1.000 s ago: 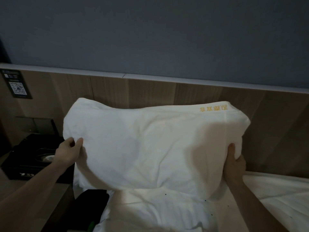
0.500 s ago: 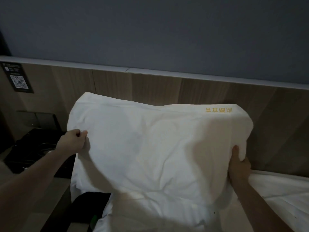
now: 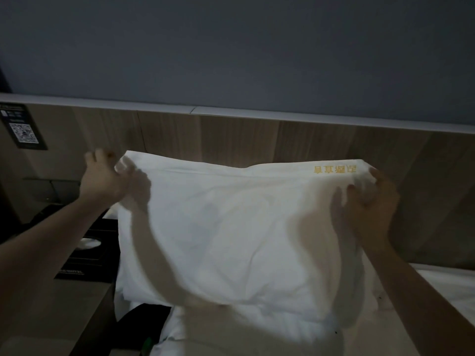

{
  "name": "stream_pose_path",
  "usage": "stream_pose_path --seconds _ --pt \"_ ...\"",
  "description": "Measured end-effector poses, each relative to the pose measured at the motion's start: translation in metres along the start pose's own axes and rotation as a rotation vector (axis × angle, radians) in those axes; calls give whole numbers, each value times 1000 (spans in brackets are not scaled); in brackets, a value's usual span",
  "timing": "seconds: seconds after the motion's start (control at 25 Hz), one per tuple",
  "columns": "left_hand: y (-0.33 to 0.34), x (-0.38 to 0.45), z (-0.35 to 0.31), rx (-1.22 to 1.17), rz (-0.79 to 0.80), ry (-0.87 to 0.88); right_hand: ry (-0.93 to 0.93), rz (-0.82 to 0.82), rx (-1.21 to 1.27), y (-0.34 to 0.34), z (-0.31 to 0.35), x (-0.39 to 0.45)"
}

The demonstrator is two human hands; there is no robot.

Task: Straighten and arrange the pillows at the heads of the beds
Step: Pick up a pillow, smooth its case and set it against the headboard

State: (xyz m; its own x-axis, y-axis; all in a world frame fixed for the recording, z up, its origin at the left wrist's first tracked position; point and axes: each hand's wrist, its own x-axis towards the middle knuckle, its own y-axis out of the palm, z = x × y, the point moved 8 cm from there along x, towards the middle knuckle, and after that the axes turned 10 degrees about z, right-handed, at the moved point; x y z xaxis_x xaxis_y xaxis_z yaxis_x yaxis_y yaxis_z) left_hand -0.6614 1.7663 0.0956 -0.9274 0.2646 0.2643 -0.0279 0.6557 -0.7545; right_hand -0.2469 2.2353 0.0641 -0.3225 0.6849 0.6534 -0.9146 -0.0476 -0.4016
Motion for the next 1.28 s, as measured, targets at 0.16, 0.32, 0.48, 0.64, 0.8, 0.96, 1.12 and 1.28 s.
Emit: stream_pose_path --seconds 0.16,0.32,0.48,0.64,0.8,0.96,1.12,1.28 --pt "14 26 -32 208 166 106 -182 193 -216 37 43 38" --pt "25 36 -34 329 295 105 -62 284 -205 45 44 46" --pt "30 34 -43 513 316 185 -36 366 -310 45 45 43" --pt "11 40 -53 415 90 218 -72 418 -460 51 42 48" --pt "-3 39 -57 264 -48 228 -88 221 -277 34 55 62" --pt "4 38 -62 138 -82 137 -121 -35 -123 1 75 93" --pt "13 42 -48 59 0 139 -271 145 -156 28 91 78" --pt "-3 32 0 -41 -3 44 -320 445 -204 87 97 31"
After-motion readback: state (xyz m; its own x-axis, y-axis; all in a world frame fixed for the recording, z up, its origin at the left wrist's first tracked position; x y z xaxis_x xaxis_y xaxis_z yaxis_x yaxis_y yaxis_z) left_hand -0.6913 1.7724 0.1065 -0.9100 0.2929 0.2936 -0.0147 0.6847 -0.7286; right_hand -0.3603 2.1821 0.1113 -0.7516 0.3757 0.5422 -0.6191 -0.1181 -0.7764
